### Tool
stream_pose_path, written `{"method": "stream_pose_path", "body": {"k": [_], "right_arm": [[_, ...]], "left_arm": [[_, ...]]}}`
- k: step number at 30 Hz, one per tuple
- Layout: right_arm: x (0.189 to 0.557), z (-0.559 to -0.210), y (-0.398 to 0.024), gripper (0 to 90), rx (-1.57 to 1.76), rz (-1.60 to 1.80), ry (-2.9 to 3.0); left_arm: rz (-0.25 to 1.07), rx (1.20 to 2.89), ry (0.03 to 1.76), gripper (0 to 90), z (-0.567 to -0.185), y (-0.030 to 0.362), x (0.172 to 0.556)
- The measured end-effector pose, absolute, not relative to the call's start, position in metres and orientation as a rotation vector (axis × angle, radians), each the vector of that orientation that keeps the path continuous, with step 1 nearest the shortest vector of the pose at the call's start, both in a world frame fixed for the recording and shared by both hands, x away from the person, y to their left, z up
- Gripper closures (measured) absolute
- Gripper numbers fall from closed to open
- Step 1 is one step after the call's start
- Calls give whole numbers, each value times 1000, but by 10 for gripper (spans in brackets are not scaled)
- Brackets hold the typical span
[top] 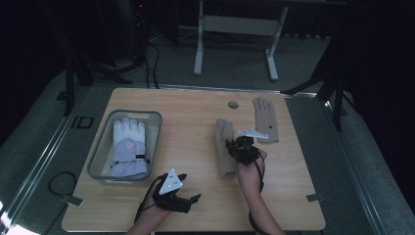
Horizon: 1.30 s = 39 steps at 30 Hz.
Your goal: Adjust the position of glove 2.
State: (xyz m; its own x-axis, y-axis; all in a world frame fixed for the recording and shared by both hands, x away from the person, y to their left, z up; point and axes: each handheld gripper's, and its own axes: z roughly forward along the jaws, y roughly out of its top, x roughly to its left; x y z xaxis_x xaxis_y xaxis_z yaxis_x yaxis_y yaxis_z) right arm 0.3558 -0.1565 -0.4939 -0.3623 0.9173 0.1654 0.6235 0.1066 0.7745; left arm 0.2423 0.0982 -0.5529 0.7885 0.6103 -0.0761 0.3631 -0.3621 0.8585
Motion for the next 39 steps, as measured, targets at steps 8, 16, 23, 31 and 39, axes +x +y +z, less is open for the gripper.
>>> {"method": "stream_pose_path", "body": {"k": [8, 16, 23, 31, 39], "right_arm": [[330, -522, -154, 801, 1547, 1077, 2059], [328, -543, -153, 754, 1577, 1031, 2095], [328, -551, -150, 635, 1508, 991, 2141], [329, -533, -164, 601, 1424, 1016, 2175], [343, -517, -197, 585, 1362, 1005, 2180]], "left_arm": [[319, 1994, 722, 146, -553, 97, 242], [317, 1999, 720, 146, -554, 97, 242], [320, 1995, 719, 146, -554, 97, 242], [314, 2000, 717, 146, -554, 97, 242], [306, 1982, 709, 145, -555, 98, 242]]}}
